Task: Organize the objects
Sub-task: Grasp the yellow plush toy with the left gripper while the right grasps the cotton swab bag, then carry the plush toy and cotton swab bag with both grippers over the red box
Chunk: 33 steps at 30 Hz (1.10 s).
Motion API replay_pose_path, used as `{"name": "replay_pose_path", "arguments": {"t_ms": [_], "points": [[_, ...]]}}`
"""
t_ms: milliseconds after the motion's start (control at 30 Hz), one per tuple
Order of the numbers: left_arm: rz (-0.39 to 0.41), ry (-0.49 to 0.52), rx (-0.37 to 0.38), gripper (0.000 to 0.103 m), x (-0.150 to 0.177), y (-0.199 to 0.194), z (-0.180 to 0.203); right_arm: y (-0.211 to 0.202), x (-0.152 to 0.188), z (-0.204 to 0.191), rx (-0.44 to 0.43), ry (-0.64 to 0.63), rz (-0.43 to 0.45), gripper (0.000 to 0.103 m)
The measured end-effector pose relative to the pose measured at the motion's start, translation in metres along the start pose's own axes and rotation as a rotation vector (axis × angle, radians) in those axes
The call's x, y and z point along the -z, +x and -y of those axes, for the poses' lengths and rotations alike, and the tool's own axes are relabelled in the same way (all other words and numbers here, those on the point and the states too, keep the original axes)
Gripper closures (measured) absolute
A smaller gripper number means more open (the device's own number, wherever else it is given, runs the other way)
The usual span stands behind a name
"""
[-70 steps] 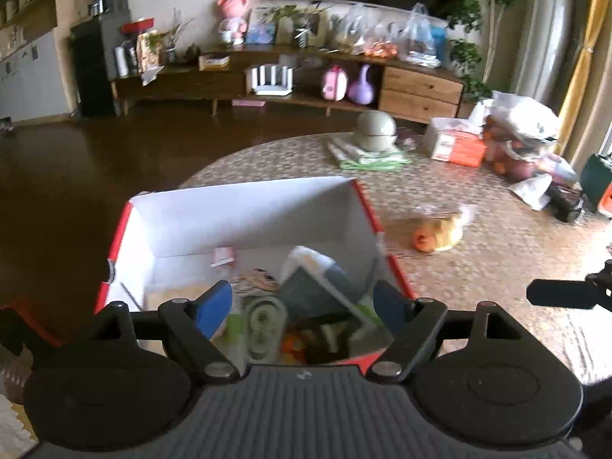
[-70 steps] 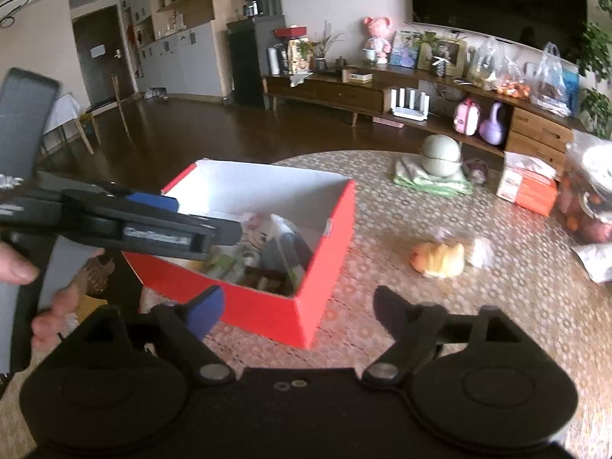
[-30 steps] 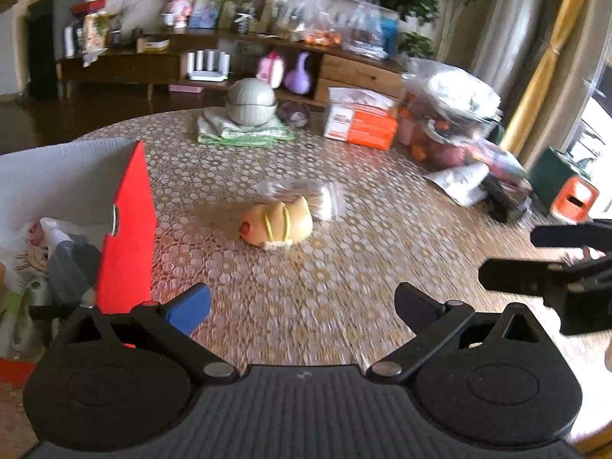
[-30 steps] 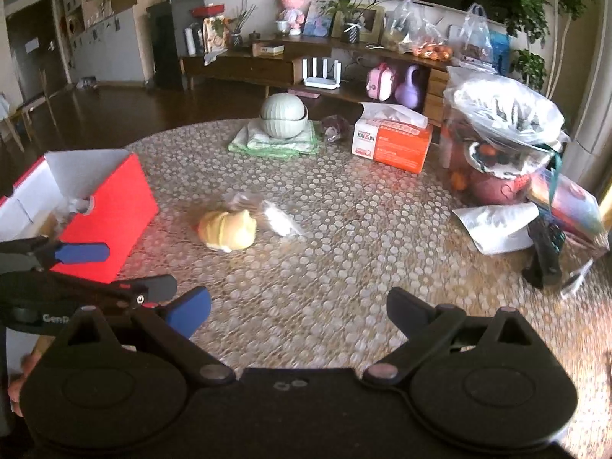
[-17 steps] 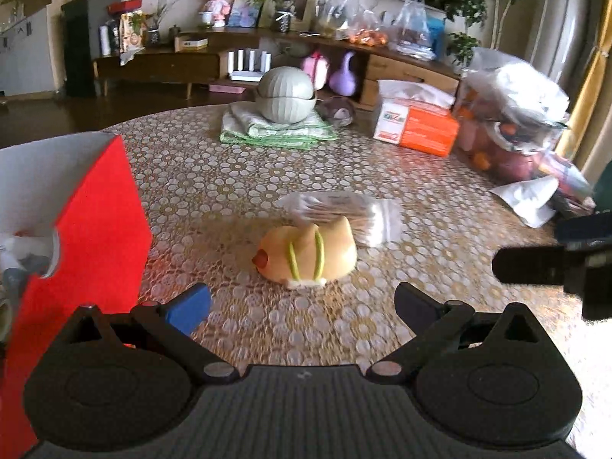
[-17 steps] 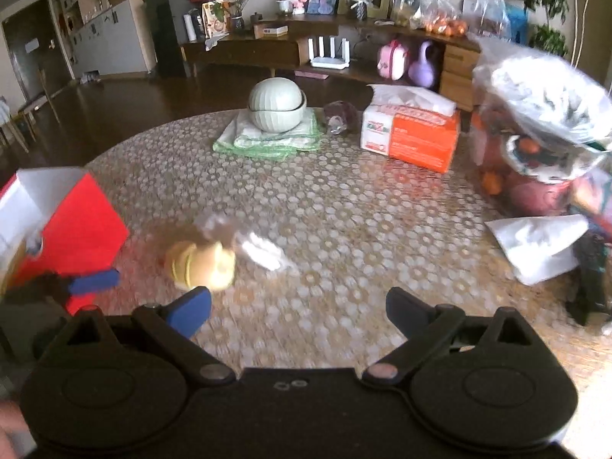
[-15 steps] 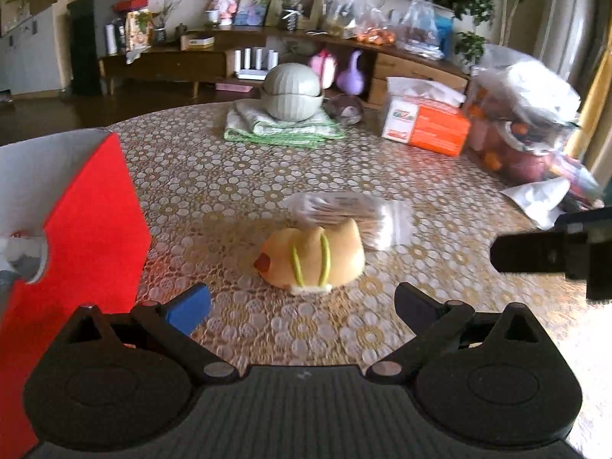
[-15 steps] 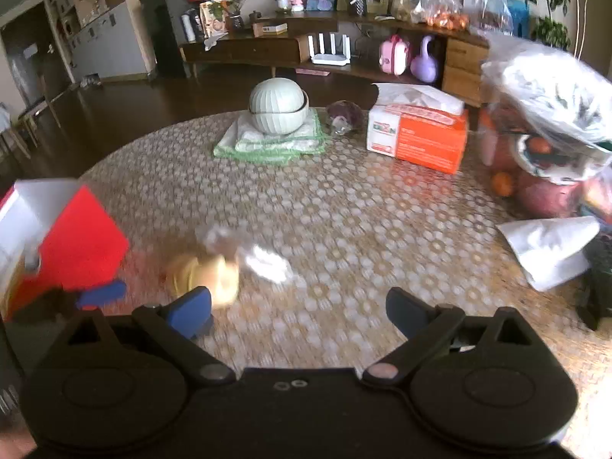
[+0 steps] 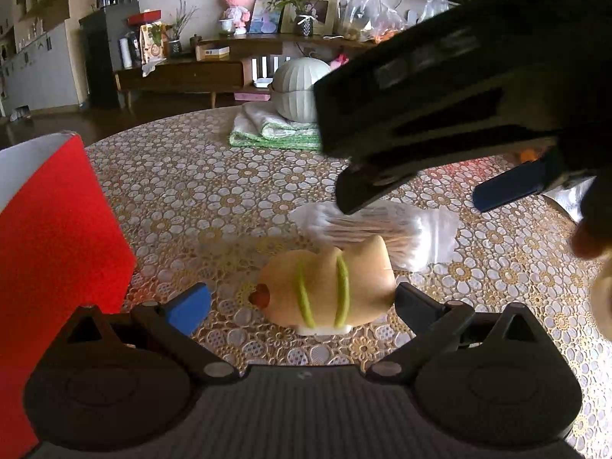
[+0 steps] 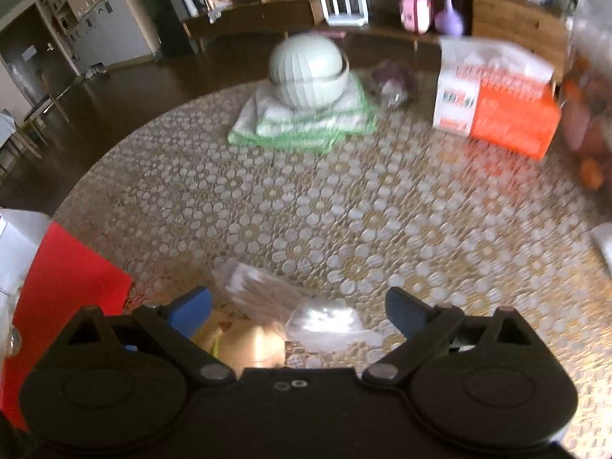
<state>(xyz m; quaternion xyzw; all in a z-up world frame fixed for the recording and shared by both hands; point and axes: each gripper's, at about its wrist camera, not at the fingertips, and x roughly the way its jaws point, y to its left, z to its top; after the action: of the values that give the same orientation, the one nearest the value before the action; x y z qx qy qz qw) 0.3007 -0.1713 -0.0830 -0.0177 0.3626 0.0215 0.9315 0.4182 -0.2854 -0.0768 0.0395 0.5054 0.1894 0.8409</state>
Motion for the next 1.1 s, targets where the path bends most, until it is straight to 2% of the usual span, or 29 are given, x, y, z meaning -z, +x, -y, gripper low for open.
{"name": "replay_pose_path", "arguments": {"t_ms": [33, 100, 300, 333, 400, 500, 700, 1100], "points": [[-0.002, 0.006, 0.001, 0.000, 0.001, 0.002, 0.001, 0.004, 0.000, 0.002, -0.008, 0.012, -0.009, 0.012], [-0.003, 0.016, 0.006, 0.000, 0.001, 0.005, 0.003, 0.011, 0.001, 0.006, -0.015, 0.046, -0.024, 0.023], [0.007, 0.024, 0.034, 0.001, 0.005, 0.010, 0.004, 0.015, 0.004, 0.011, -0.051, 0.092, -0.019, 0.031], [0.013, 0.027, 0.034, 0.003, 0.006, 0.010, 0.005, 0.015, 0.004, 0.011, -0.052, 0.103, -0.018, 0.032], [0.021, 0.030, 0.032, 0.012, 0.008, 0.009, 0.005, 0.014, 0.005, 0.011, -0.068, 0.121, -0.023, 0.046], [0.024, 0.037, 0.043, 0.024, 0.009, 0.009, 0.006, 0.013, 0.006, 0.007, -0.062, 0.122, -0.018, 0.051], [0.025, 0.030, 0.061, 0.028, 0.008, 0.007, 0.003, 0.004, 0.009, 0.002, -0.054, 0.117, 0.014, 0.059], [0.041, 0.033, 0.096, 0.029, 0.006, -0.021, -0.004, -0.054, 0.029, -0.001, -0.028, 0.123, 0.077, 0.060]]}}
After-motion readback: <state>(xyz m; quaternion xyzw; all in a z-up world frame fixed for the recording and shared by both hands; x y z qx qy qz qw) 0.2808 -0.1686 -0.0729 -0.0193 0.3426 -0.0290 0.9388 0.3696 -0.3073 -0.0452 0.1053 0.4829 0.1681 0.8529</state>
